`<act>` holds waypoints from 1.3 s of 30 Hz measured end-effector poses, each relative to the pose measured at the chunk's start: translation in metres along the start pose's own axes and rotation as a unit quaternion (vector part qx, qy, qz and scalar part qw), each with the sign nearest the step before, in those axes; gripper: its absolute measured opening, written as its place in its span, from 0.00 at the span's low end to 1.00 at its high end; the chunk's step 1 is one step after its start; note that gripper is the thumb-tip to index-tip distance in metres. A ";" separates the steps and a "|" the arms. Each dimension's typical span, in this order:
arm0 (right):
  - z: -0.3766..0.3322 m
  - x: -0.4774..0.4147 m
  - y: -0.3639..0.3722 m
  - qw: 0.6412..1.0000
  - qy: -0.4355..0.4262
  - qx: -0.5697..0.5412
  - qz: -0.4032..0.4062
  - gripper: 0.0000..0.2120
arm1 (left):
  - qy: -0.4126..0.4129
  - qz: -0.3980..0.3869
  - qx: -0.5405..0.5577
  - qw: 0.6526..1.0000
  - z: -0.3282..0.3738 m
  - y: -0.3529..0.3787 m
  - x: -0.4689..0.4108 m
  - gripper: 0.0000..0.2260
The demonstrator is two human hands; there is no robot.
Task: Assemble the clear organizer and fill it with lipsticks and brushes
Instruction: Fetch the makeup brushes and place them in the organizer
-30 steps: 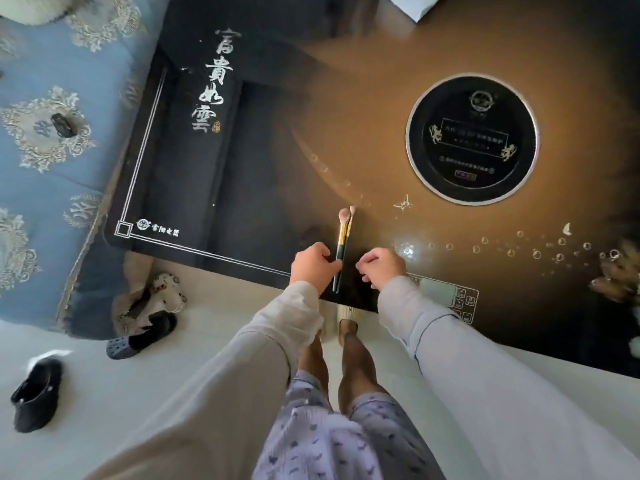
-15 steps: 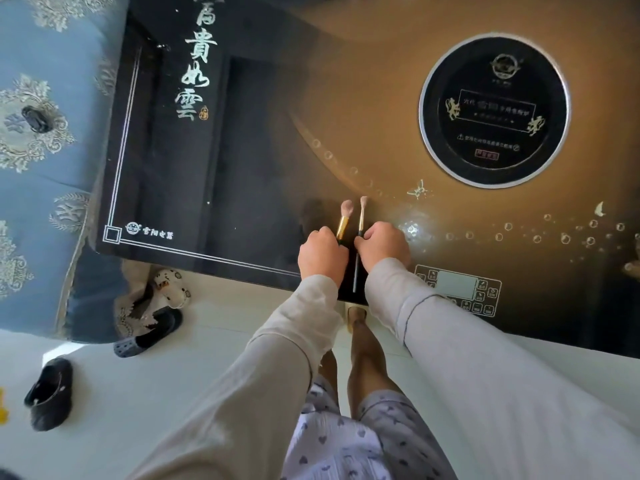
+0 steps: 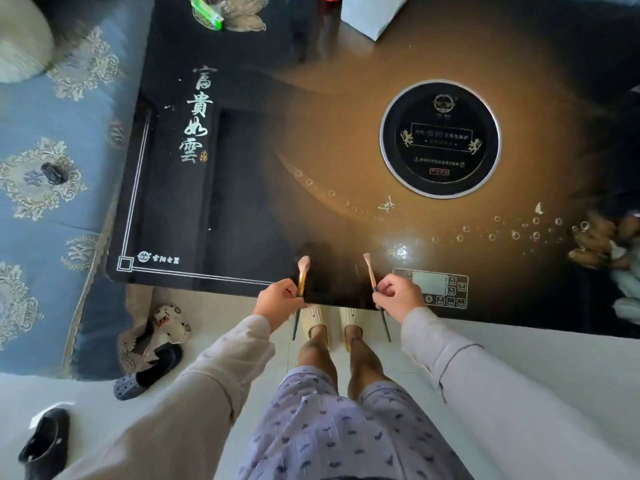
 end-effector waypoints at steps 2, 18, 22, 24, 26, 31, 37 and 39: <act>0.023 0.014 -0.013 1.000 0.007 -0.004 0.012 0.06 | -0.016 0.020 -0.012 1.000 -0.014 -0.009 0.022 0.08; 0.217 0.085 -0.037 0.928 0.165 -0.318 0.097 0.11 | 0.057 -0.028 -0.161 0.985 0.055 0.031 0.040 0.03; 0.279 0.110 -0.022 0.884 0.228 -0.395 0.108 0.05 | 0.103 -0.094 -0.173 0.975 0.114 0.085 0.032 0.09; 0.310 0.122 -0.014 0.861 0.253 -0.425 0.115 0.05 | 0.135 -0.129 -0.167 0.968 0.146 0.117 0.032 0.07; 0.339 0.131 -0.009 0.835 0.278 -0.460 0.120 0.08 | 0.167 -0.171 -0.191 0.952 0.173 0.153 0.034 0.07; 0.403 0.134 -0.021 0.788 0.307 -0.518 0.126 0.07 | 0.198 -0.223 -0.240 0.924 0.211 0.238 0.045 0.08; 0.484 0.126 -0.067 0.768 0.296 -0.552 0.133 0.10 | 0.187 -0.233 -0.367 0.881 0.211 0.316 0.060 0.03; 0.511 0.127 -0.085 0.760 0.293 -0.563 0.142 0.08 | 0.185 -0.231 -0.397 0.869 0.214 0.339 0.063 0.03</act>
Point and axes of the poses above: each hand's wrist, its own x-axis away from the middle knuckle, its own y-axis out of the palm, z = x × y, the point moved 6 cm from there along -x, towards the middle knuckle, and after that the axes turned 12 degrees about y, right-handed, at the moved point
